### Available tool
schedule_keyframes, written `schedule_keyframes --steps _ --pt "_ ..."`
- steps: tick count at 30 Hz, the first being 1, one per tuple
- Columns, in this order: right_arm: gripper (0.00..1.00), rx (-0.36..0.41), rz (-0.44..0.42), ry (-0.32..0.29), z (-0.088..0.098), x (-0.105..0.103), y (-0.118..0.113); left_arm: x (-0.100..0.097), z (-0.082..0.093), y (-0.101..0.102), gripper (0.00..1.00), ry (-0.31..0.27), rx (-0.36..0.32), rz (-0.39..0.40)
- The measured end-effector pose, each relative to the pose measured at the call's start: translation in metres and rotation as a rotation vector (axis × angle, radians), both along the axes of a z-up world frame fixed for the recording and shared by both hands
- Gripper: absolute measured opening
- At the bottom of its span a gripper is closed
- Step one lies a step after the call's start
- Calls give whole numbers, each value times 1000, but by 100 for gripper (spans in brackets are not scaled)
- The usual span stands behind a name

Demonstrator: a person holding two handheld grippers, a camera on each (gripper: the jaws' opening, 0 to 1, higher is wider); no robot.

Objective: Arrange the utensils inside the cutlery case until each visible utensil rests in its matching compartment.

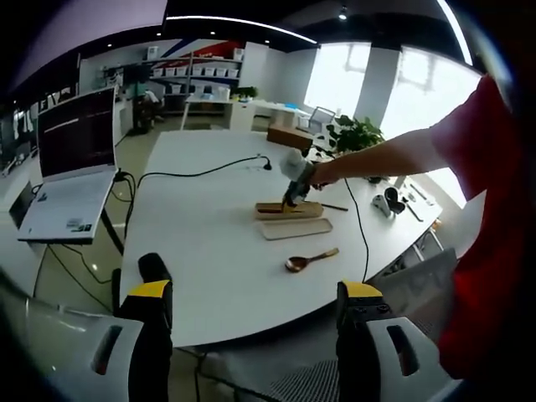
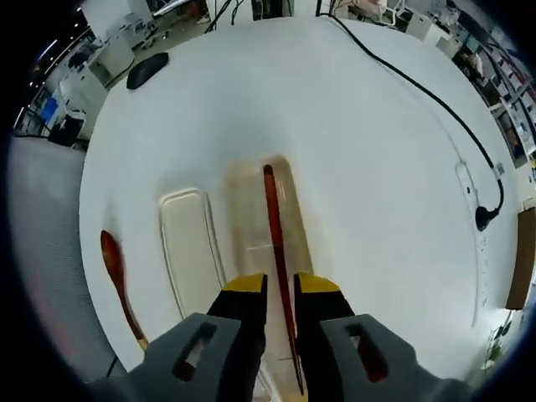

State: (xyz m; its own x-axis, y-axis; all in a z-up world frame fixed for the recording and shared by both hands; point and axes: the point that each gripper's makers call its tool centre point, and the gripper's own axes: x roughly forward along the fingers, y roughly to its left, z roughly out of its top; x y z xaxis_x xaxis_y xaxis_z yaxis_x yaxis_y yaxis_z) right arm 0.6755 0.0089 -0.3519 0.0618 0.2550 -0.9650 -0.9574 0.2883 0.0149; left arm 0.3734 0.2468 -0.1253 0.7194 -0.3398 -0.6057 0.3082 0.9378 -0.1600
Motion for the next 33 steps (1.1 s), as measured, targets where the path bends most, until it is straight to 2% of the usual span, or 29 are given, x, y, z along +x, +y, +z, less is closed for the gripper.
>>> schedule_keyframes --steps 8,13,26,33 --pt "9 44 -38 -42 22 2 -6 6 4 -8 83 -18 -7 -27" --pt "10 57 -58 -58 28 2 -10 6 8 -13 83 -33 -10 -48" --pt "14 83 -111 -128 58 -1 -18 6 17 -12 83 -68 -20 -82" --pt "14 74 -129 -153 70 4 -50 7 17 -18 83 -73 -25 -108"
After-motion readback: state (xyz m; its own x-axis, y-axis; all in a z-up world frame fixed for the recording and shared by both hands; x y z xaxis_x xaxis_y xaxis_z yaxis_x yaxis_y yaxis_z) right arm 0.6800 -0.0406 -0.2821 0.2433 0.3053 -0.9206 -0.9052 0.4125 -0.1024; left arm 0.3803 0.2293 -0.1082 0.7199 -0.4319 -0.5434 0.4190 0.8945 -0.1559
